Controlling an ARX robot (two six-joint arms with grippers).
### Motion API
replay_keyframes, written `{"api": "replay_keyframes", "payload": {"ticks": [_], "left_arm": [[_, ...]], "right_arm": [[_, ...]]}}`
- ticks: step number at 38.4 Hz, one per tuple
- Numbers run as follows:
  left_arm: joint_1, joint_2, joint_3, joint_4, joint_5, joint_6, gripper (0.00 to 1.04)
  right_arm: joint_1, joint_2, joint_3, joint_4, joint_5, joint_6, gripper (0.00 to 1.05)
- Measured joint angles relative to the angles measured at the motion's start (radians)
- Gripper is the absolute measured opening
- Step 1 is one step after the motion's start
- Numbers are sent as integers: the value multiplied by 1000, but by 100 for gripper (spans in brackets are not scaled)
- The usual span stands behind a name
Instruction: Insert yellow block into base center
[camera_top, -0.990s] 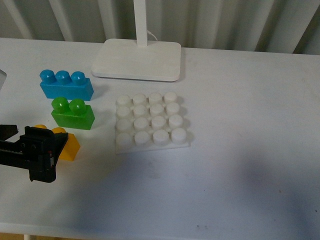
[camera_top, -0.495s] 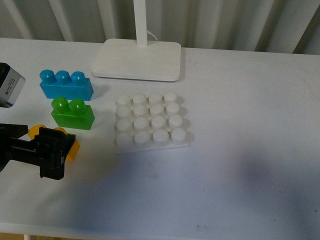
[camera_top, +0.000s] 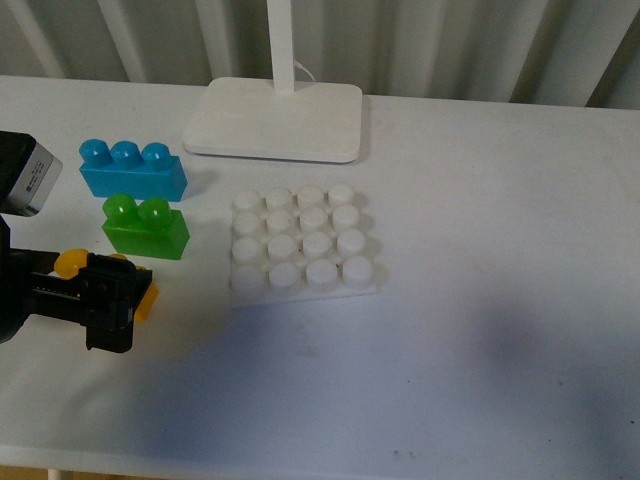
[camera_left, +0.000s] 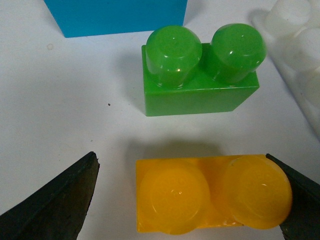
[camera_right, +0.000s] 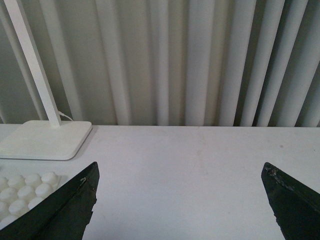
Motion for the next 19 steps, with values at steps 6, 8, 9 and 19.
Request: {"api": "replay_keyframes", "payload": {"ticks": [6, 8, 9, 19], "left_arm": [[3, 7, 4, -2, -3, -3, 98], [3, 9, 4, -2, -5, -4, 98], [3, 9, 4, -2, -5, -4, 98], [2, 11, 4, -1, -16, -14, 72]], "right_arm": [[0, 0, 0, 0, 0, 0, 95], [0, 0, 0, 0, 0, 0, 95], [0, 0, 0, 0, 0, 0, 95], [0, 0, 0, 0, 0, 0, 95]]}}
